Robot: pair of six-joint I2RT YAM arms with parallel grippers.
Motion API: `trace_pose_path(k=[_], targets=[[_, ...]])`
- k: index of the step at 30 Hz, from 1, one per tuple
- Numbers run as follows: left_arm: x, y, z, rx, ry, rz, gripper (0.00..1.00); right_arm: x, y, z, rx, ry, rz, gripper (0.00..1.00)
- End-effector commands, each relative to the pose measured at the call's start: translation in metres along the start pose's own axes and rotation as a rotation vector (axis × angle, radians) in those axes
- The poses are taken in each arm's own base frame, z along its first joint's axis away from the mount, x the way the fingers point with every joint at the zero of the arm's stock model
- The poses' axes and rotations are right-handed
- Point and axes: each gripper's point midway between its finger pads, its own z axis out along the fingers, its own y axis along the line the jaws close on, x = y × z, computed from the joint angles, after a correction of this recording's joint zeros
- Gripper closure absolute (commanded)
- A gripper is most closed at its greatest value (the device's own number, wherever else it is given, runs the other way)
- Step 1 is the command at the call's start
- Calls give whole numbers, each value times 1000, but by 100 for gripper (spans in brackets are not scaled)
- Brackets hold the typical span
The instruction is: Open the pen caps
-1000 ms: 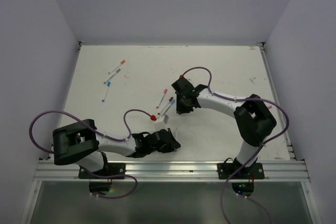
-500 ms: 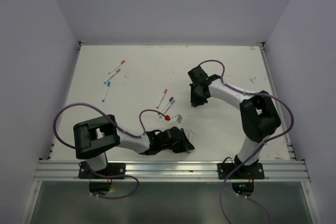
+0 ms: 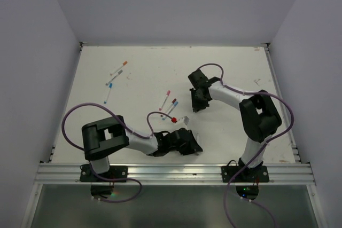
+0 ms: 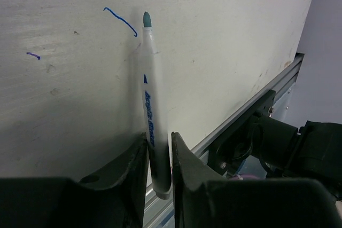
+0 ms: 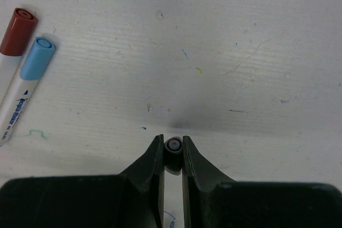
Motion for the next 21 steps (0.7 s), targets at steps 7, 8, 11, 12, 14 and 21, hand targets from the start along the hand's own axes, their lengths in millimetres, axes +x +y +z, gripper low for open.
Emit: trace_pose_path(k=[7, 8, 11, 12, 14, 21], targets=[[-5, 58, 0, -186, -40, 9, 66, -1, -1, 5, -5, -6, -4, 90], [-6, 58, 0, -187, -44, 9, 65, -1, 0, 5, -11, -6, -2, 90], [-6, 62, 0, -196, -43, 12, 64, 0, 0, 6, -16, -7, 4, 88], [-6, 62, 0, -197, -44, 11, 63, 2, -1, 7, -11, -4, 6, 88], [-7, 65, -1, -204, -47, 10, 63, 2, -3, 7, -5, -7, 12, 90], [-24, 52, -10, -210, -112, 117, 66, -3, -21, -7, 34, -65, 47, 100]])
